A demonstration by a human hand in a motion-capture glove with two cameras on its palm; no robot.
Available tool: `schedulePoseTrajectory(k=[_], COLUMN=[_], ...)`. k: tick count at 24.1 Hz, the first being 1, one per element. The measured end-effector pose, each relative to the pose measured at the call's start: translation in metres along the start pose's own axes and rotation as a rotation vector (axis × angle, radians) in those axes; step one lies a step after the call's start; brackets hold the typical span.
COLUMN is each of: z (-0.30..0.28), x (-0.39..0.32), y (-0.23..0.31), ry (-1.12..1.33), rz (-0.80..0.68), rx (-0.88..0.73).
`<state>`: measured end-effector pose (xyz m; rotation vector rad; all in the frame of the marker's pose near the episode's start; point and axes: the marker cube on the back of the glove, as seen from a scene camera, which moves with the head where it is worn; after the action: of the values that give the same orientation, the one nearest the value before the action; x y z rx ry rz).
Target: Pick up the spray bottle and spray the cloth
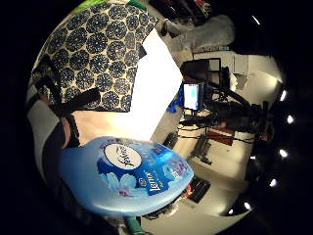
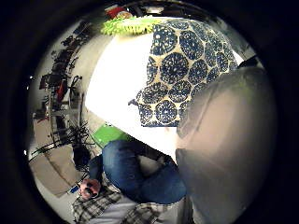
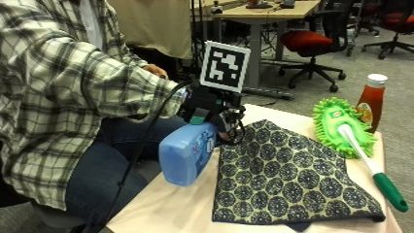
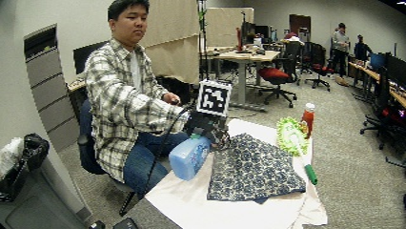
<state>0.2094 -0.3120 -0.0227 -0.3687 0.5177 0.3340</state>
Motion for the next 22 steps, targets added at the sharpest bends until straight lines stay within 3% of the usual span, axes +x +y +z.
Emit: schedulePoseTrajectory(k=[9, 22], z=[0.0, -0.038], x=[-0.002, 0.02], y=[0.0, 0.015], ry=[-0.024, -0.51], rz=[-0.016, 0.04], rx=[0.022, 0.274])
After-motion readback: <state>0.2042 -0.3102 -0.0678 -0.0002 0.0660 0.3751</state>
